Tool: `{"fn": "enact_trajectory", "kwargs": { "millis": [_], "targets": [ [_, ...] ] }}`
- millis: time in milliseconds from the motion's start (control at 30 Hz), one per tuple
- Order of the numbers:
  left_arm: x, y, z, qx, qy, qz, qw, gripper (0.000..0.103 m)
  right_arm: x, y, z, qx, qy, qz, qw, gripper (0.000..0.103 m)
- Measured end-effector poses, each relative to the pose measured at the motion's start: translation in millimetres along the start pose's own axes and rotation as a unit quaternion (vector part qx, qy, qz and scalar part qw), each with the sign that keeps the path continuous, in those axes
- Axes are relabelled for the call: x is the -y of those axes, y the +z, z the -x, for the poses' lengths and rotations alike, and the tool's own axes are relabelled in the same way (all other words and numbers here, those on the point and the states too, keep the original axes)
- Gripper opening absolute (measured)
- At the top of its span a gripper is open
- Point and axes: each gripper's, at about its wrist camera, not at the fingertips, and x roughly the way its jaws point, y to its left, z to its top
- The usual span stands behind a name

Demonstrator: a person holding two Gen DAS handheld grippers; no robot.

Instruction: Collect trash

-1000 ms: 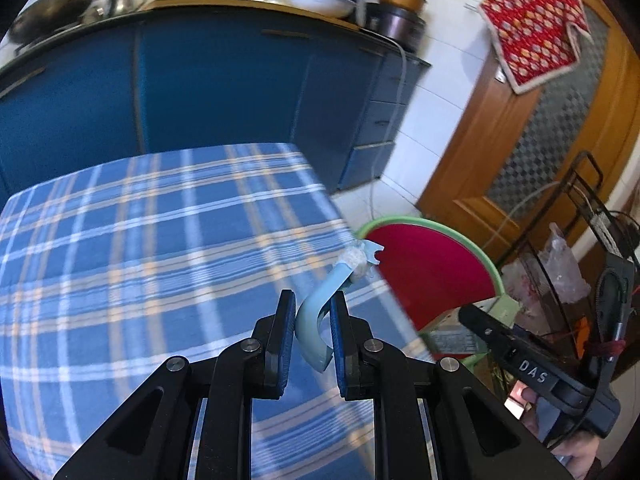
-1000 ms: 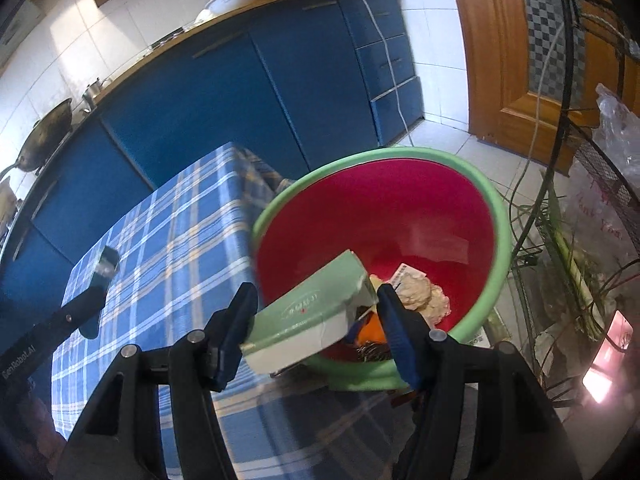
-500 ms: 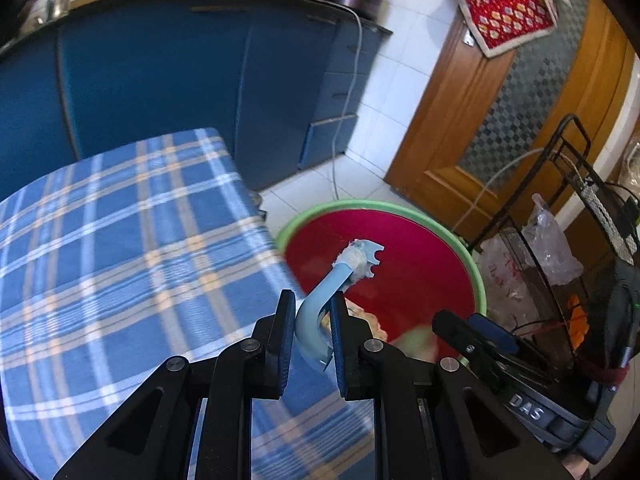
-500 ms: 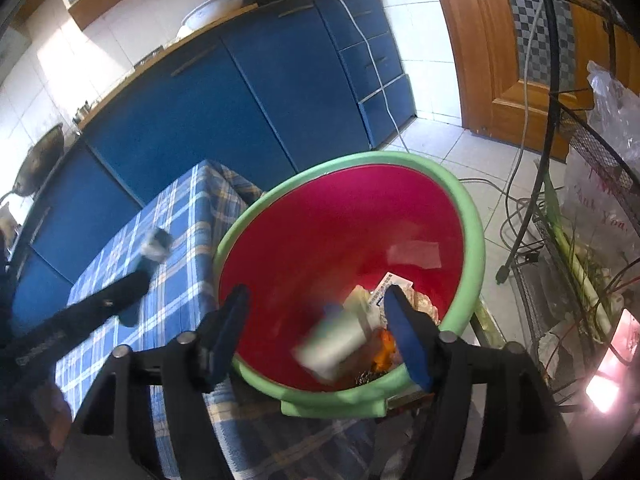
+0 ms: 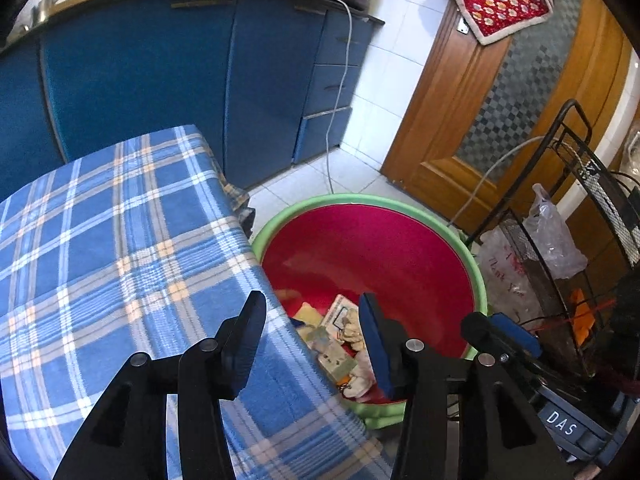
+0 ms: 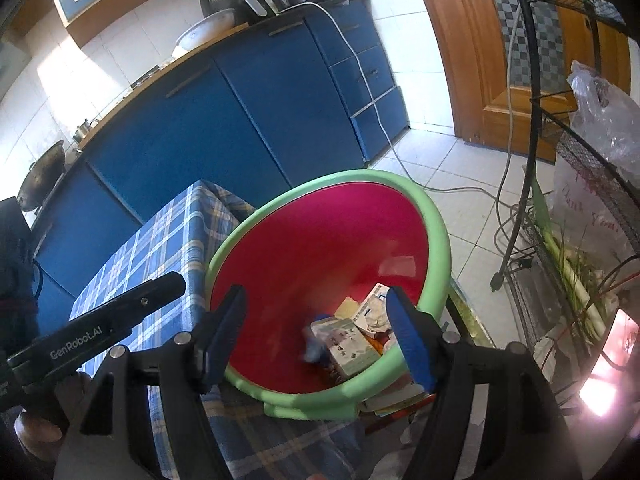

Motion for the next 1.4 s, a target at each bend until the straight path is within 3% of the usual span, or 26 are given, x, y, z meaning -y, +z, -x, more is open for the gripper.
{"fn": "enact_trajectory", "kwargs": {
  "millis": [400,667,1000,1400],
  "targets": [
    [-17.8,-18.9,46.8,0.022,0.033,0.013,0.9991,0.05,-33.0,-10.8,31.2,0.014,0.01,0.042,0.999,0.075],
    [-32.8,-37.8,89.6,0.042,0.055,0.033,0.9971,0.05,-62.0,-22.2,58.3,0.028,0.007,0.072,0.997,0.082],
    [-49.4,-67.7,142.1,0.081,0.112,0.048,0.9892,0.062,-92.2,-44.1,85.9,0.034,0.004,0.107,0.994,0.087],
    [-70.5,-103.8,189.1,0.103,0.146,0.086,0.9801,0.063,-118.4,-71.3,113.1,0.038,0.0,0.147,0.988,0.093]
  ]
}}
